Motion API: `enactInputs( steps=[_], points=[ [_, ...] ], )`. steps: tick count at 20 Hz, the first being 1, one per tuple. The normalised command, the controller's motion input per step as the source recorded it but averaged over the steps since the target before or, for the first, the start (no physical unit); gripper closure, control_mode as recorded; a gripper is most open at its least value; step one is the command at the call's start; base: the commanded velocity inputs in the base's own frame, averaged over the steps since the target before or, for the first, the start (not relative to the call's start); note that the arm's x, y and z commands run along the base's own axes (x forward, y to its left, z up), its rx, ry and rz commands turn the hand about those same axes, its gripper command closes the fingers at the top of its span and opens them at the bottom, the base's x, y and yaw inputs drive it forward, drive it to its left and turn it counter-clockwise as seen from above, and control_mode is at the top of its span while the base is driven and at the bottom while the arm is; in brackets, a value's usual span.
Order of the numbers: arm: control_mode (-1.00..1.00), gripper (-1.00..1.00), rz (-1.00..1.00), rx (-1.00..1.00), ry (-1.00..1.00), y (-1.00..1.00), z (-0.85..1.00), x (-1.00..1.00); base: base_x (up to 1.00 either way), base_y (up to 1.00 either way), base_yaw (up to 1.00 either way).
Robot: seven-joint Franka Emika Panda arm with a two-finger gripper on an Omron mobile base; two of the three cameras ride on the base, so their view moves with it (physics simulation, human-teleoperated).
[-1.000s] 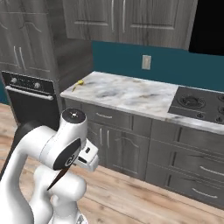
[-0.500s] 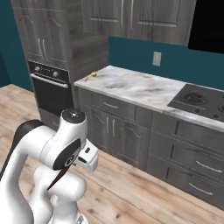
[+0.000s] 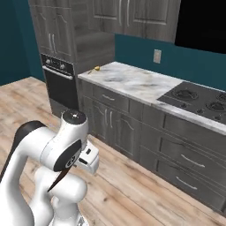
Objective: Take the fork and place it on the left side of the plate. Then take the spoon and place it on the right side of the plate. Make sure they're directly next to the plate.
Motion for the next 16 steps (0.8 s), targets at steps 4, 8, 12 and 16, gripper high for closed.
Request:
enactInputs(
  steps=[4,8,12,16],
  points=[
    [1.00,1.00,0.00,0.00,0.00,0.00,0.00,0.00,-0.72,-0.69,0.26],
    [1.00,1.00,0.00,0.00,0.00,0.00,0.00,0.00,-0.83,-0.65,0.25],
    [1.00,1.00,0.00,0.00,0.00,0.00,0.00,0.00,-0.87,-0.63,0.24],
    [1.00,1.00,0.00,0.00,0.00,0.00,0.00,0.00,-0.90,-0.58,0.22]
  ],
)
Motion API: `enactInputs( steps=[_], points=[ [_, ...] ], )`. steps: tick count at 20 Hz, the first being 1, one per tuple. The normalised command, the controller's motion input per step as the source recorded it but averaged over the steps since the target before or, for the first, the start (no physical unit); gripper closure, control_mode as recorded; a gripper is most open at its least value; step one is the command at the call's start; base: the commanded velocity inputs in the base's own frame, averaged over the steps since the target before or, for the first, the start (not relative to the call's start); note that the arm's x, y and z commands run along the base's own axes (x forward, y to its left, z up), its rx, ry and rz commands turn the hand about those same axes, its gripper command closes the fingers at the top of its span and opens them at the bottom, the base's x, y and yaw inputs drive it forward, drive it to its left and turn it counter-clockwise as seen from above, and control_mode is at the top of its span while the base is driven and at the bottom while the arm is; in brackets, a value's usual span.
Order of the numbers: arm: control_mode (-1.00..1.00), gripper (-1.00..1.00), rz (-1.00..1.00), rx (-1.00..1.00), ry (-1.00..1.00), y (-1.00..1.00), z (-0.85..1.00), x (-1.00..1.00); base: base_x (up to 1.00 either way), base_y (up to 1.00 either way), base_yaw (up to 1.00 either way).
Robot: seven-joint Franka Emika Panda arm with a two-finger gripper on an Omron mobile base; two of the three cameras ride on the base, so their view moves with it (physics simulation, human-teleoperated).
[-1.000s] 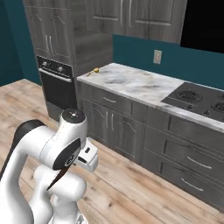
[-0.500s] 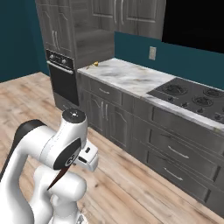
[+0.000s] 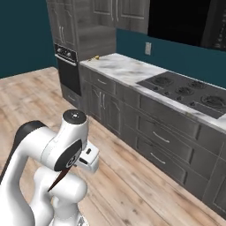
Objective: Take the fork and place it on the left side of the plate. Then take the spoon and place it on the right side of the plate. Make sure they're directly next to the plate.
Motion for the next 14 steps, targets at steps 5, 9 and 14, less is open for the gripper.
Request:
enactInputs(
  steps=[5,9,14],
  points=[
    [1.00,1.00,0.00,0.00,0.00,0.00,0.00,0.00,-0.92,-0.53,0.21],
    [1.00,1.00,0.00,0.00,0.00,0.00,0.00,0.00,-0.92,-0.37,0.20],
    [1.00,1.00,0.00,0.00,0.00,0.00,0.00,0.00,-0.91,-0.17,0.19]
  ],
)
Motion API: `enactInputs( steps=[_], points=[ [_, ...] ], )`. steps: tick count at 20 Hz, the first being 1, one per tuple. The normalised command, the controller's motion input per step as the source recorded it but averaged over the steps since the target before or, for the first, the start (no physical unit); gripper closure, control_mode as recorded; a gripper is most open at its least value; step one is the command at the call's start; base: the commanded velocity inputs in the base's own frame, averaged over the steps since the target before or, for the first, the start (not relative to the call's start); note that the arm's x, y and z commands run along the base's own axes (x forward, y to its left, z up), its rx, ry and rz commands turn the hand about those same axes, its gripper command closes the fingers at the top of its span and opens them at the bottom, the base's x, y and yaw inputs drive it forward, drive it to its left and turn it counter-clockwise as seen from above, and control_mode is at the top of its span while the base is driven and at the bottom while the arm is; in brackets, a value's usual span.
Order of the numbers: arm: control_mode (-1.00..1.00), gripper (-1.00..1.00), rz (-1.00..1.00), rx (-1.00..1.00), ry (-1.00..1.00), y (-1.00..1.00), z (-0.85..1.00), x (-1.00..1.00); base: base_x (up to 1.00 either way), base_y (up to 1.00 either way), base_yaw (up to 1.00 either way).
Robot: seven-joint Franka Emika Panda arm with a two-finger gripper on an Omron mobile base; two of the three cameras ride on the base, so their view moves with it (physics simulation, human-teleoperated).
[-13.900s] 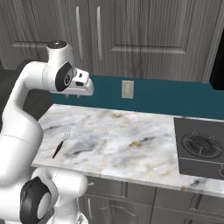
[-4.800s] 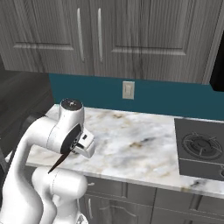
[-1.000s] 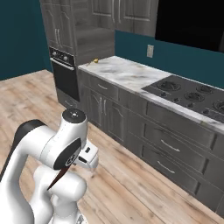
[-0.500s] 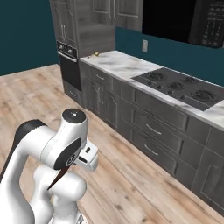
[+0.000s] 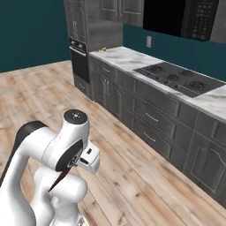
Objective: Take the fork and place it on the left side of the plate. Then take the spoon and place it on the right side of the plate. Make sure they're directly next to the plate.
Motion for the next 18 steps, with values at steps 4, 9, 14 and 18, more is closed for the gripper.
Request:
enactInputs(
  steps=[4,9,14,18],
  points=[
    [1.00,1.00,0.00,0.00,0.00,0.00,0.00,0.00,-0.92,-0.02,0.15],
    [1.00,1.00,0.00,0.00,0.00,0.00,0.00,0.00,-0.91,0.00,0.08],
    [1.00,1.00,0.00,0.00,0.00,0.00,0.00,0.00,-0.96,0.00,0.04],
    [1.00,1.00,0.00,0.00,0.00,0.00,0.00,0.00,-1.00,0.00,0.02]
  ],
)
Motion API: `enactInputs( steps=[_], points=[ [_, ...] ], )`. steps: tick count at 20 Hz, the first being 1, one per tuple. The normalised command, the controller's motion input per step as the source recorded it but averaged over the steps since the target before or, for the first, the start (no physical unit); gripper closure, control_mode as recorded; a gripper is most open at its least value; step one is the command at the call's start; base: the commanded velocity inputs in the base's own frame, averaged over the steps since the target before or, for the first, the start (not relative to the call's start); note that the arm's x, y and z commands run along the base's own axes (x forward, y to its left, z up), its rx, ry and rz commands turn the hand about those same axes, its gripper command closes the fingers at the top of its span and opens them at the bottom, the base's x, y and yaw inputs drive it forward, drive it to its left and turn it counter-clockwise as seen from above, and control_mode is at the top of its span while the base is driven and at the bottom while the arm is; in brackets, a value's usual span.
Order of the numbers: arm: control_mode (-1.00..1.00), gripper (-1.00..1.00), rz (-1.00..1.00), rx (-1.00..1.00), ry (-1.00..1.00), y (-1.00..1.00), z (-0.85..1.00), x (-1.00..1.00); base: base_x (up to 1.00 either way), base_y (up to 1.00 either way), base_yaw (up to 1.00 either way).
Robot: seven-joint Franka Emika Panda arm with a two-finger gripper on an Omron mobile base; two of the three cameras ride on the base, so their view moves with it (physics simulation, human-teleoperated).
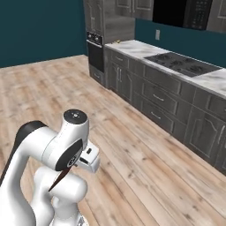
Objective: Take the fork and place it on the left side of the plate. Then take the spoon and place it on the right side of the plate. Make sure they're directly next to the plate.
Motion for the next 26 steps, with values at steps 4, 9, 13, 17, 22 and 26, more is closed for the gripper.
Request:
enactInputs(
  steps=[4,9,13,17,22,26],
  points=[
    [1.00,1.00,0.00,0.00,0.00,0.00,0.00,0.00,-1.00,0.00,0.02],
    [1.00,1.00,0.00,0.00,0.00,0.00,0.00,0.00,-1.00,0.07,0.01],
    [1.00,1.00,0.00,0.00,0.00,0.00,0.00,0.00,-0.96,0.28,0.00],
    [1.00,1.00,0.00,0.00,0.00,0.00,0.00,0.00,-0.78,0.53,0.00],
    [1.00,1.00,0.00,0.00,0.00,0.00,0.00,0.00,-0.62,0.75,0.00],
    [1.00,1.00,0.00,0.00,0.00,0.00,0.00,0.00,-0.54,0.82,0.00]
  ],
)
